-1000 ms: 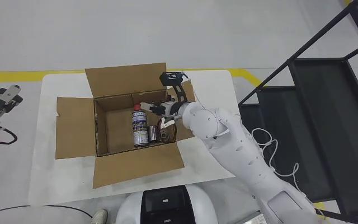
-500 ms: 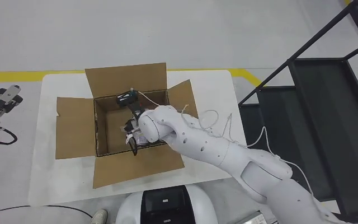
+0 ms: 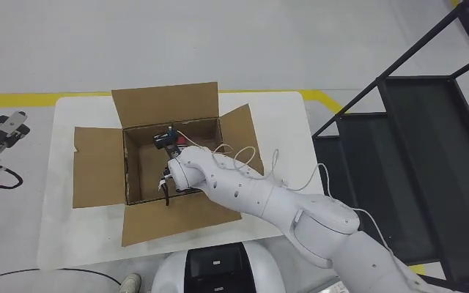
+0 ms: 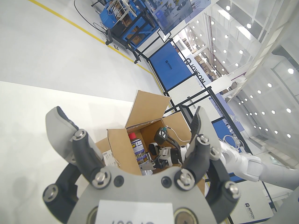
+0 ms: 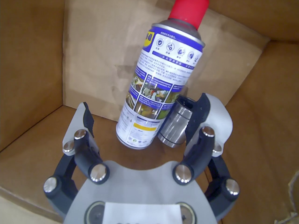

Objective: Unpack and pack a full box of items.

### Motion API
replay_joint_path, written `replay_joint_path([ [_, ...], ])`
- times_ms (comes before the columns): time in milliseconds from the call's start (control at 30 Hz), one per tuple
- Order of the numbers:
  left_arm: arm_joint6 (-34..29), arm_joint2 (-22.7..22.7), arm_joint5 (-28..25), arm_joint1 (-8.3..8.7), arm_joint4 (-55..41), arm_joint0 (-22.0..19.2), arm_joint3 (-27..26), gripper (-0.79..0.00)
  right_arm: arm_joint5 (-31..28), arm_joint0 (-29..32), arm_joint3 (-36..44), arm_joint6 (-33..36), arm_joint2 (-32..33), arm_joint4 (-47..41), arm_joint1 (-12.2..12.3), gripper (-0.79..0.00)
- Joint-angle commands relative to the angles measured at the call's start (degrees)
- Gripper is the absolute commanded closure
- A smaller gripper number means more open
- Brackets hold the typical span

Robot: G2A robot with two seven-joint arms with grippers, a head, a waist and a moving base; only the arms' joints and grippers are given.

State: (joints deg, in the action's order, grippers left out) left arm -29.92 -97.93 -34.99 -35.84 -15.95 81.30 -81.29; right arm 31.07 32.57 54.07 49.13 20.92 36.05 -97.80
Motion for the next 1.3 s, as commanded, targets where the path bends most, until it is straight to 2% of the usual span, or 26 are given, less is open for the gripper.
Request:
replay_joint_path([
  [0,0.0,0.0,0.0,0.00,0.0,0.0,0.0,-0.785,-0.2,0.0,-2.4,-1.5,0.1,-0.7,-0.9,-0.785],
  [300,0.0,0.0,0.0,0.00,0.0,0.0,0.0,-0.785,-0.8,-1.1,-12.2,-7.8,0.8,-2.2,-5.3,-0.785],
  [433,0.0,0.0,0.0,0.00,0.0,0.0,0.0,-0.785,-1.2,-2.0,-15.5,-9.3,1.8,-3.0,-6.5,-0.785],
  [467,0.0,0.0,0.0,0.00,0.0,0.0,0.0,-0.785,-1.3,-2.2,-16.2,-9.5,1.9,-3.1,-6.8,-0.757],
  [500,0.0,0.0,0.0,0.00,0.0,0.0,0.0,-0.785,-1.3,-2.5,-17.2,-9.6,2.0,-3.0,-7.2,-0.600],
  [533,0.0,0.0,0.0,0.00,0.0,0.0,0.0,-0.785,-1.4,-2.6,-17.6,-9.6,2.1,-3.0,-7.4,-0.366],
  [567,0.0,0.0,0.0,0.00,0.0,0.0,0.0,-0.785,-1.6,-2.7,-18.3,-9.5,2.1,-2.9,-7.6,-0.296],
  [733,0.0,0.0,0.0,0.00,0.0,0.0,0.0,-0.785,-3.1,-2.9,-20.9,-9.4,2.3,-3.0,-9.0,-0.262],
  [767,0.0,0.0,0.0,0.00,0.0,0.0,0.0,-0.785,-3.6,-2.8,-21.3,-9.5,2.3,-3.0,-9.3,-0.200],
  [800,0.0,0.0,0.0,0.00,0.0,0.0,0.0,-0.785,-3.7,-2.9,-21.8,-9.8,2.4,-3.0,-9.5,-0.046],
  [833,0.0,0.0,0.0,0.00,0.0,0.0,0.0,-0.785,-3.9,-2.9,-22.2,-10.0,2.6,-3.1,-9.7,0.000],
  [1067,0.0,0.0,0.0,0.00,0.0,0.0,0.0,-0.785,-4.9,-4.1,-22.5,-11.4,4.9,-4.0,-10.4,0.000],
  [1267,0.0,0.0,0.0,0.00,0.0,0.0,0.0,-0.785,-9.7,-3.7,-18.5,-13.1,9.5,-6.8,-8.9,0.000],
])
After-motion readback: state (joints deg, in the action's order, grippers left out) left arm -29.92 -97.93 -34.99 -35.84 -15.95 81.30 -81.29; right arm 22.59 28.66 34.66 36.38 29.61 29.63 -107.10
